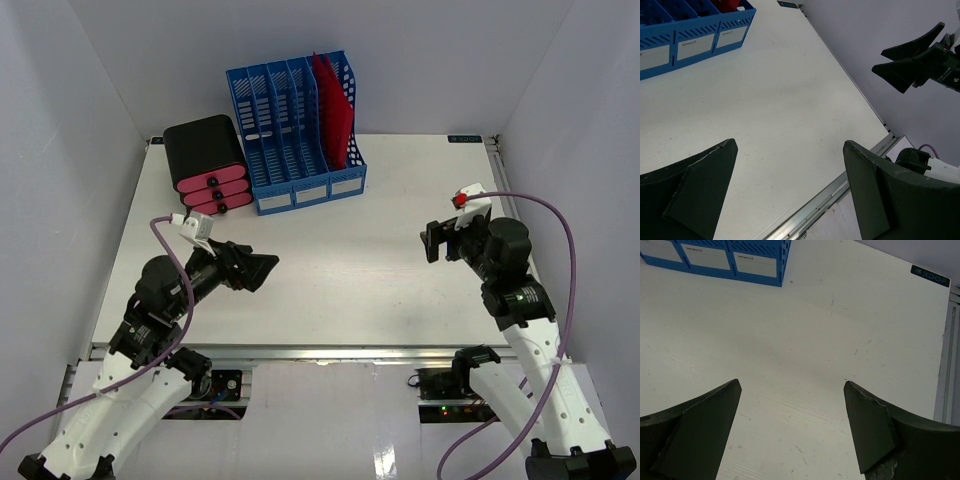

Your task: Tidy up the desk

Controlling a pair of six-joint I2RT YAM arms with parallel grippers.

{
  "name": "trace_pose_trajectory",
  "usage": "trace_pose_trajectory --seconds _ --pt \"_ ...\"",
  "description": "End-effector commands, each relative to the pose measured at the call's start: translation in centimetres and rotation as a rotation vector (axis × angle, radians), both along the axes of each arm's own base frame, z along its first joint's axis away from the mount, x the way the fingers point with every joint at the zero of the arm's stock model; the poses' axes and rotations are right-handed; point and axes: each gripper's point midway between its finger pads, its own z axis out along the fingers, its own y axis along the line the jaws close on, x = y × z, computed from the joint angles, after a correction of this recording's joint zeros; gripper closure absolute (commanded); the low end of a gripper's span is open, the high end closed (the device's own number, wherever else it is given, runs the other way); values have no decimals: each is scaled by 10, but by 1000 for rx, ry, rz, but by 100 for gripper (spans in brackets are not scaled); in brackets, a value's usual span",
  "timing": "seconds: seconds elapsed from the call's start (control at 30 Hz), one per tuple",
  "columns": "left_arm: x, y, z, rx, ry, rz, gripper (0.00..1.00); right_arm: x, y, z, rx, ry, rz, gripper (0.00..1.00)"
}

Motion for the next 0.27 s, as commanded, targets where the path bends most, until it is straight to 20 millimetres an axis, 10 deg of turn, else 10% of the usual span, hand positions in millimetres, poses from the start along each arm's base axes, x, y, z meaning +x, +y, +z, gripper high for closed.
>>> trace_pose_trajectory --seconds 0.0,0.23 --pt "-1 1 1 -8 0 0 2 2 -8 9 8 -33 -46 10" --pt "1 0 -2 -4 10 0 2 1 -7 4 7 -27 -42 10"
